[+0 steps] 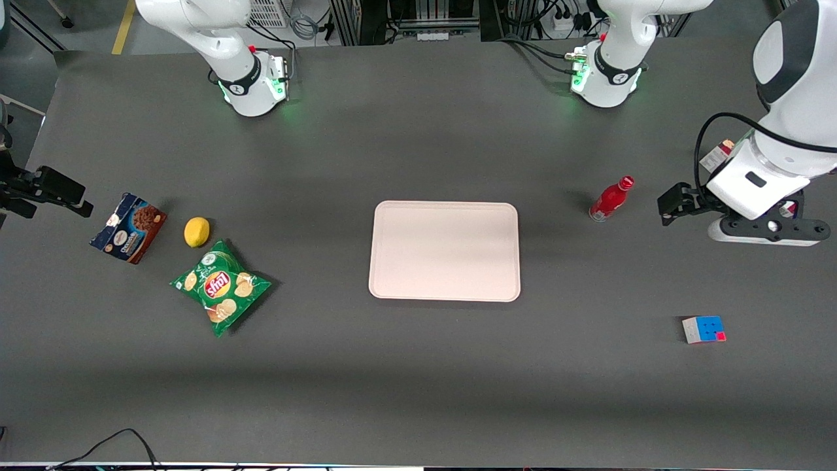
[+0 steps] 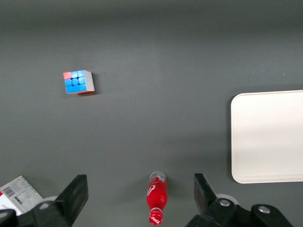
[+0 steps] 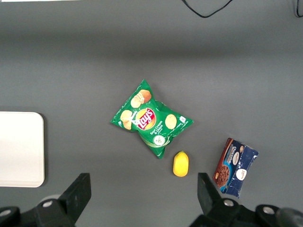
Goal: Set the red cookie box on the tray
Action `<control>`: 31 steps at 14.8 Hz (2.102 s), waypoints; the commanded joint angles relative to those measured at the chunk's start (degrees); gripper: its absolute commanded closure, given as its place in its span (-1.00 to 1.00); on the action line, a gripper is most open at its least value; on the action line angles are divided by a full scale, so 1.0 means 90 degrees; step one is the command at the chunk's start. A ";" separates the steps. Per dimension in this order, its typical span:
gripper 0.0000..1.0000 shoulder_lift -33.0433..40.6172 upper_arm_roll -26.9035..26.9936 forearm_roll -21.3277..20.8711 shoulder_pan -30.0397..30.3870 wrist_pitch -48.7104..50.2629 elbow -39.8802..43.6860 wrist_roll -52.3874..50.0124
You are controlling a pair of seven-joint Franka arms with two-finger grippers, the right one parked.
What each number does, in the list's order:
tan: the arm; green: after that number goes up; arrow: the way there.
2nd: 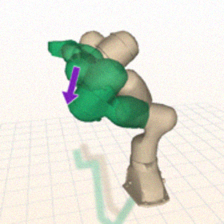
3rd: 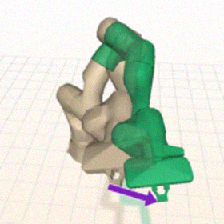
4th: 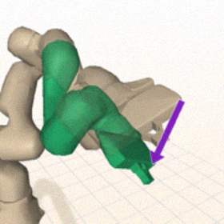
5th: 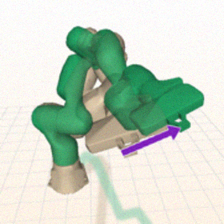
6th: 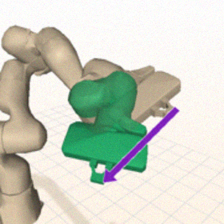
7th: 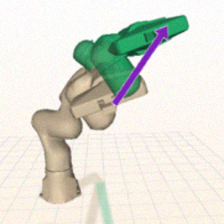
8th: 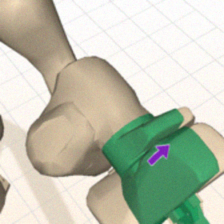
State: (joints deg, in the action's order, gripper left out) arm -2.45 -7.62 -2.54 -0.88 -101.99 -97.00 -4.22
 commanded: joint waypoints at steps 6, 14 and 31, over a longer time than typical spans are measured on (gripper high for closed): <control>-1.00 -0.0099 0.0582 -0.0275 0.0137 0.0541 0.0123 0.0156; -1.00 -0.0108 0.2368 -0.0168 0.0127 0.0551 0.0104 0.1571; -1.00 -0.0206 0.5583 0.1658 -0.0039 0.0775 0.0182 0.5082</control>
State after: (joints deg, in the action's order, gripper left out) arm -3.01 42.50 11.69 0.68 -95.47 -96.50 45.07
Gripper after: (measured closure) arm 0.000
